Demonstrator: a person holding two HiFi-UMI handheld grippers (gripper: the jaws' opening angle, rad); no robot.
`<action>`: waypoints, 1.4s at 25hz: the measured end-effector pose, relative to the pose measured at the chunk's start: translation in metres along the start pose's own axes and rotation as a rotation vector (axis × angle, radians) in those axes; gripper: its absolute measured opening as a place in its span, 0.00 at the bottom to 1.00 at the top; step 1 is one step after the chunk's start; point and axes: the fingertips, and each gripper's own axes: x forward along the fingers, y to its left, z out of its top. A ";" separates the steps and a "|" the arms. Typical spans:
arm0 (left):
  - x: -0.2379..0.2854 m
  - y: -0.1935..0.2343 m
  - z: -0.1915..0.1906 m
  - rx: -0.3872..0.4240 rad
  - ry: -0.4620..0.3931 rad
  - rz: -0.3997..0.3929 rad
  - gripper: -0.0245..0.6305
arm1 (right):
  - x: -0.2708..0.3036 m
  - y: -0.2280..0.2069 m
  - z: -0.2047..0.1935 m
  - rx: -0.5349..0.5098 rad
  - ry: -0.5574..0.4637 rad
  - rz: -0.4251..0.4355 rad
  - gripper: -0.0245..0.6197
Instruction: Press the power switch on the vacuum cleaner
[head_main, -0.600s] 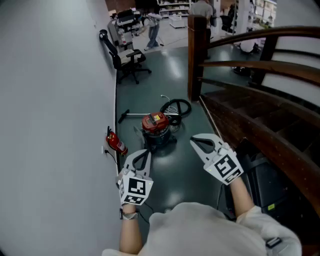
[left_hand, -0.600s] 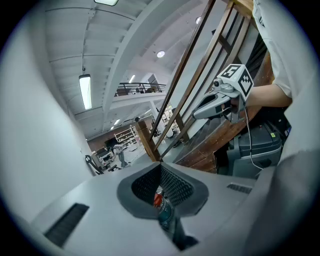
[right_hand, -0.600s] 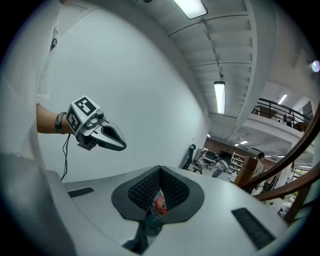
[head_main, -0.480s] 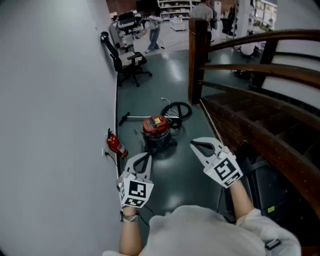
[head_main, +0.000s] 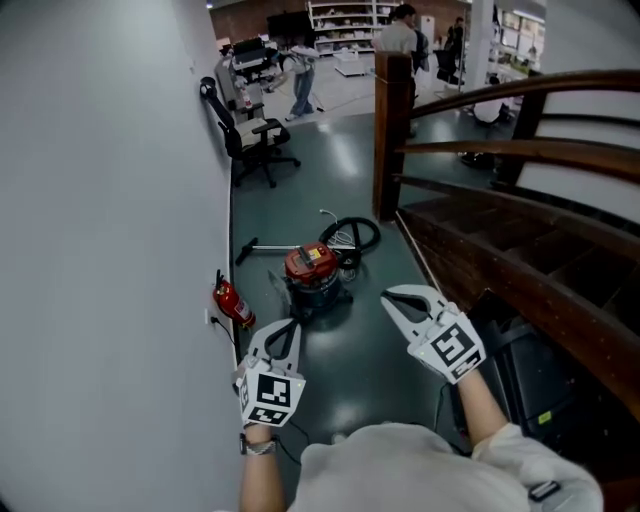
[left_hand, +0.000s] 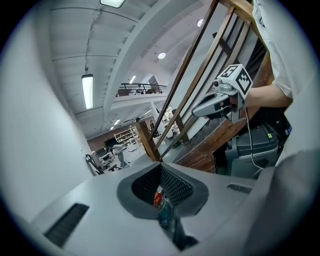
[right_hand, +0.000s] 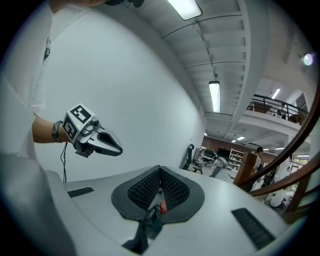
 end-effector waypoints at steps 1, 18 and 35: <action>-0.003 0.000 -0.001 0.002 -0.001 -0.004 0.04 | 0.000 0.004 0.003 0.030 -0.008 0.007 0.08; -0.017 0.000 -0.028 -0.008 -0.033 -0.096 0.04 | -0.002 0.034 -0.014 0.125 0.089 -0.090 0.09; 0.109 0.090 -0.024 -0.016 -0.019 -0.051 0.04 | 0.105 -0.082 -0.030 0.098 0.029 -0.080 0.08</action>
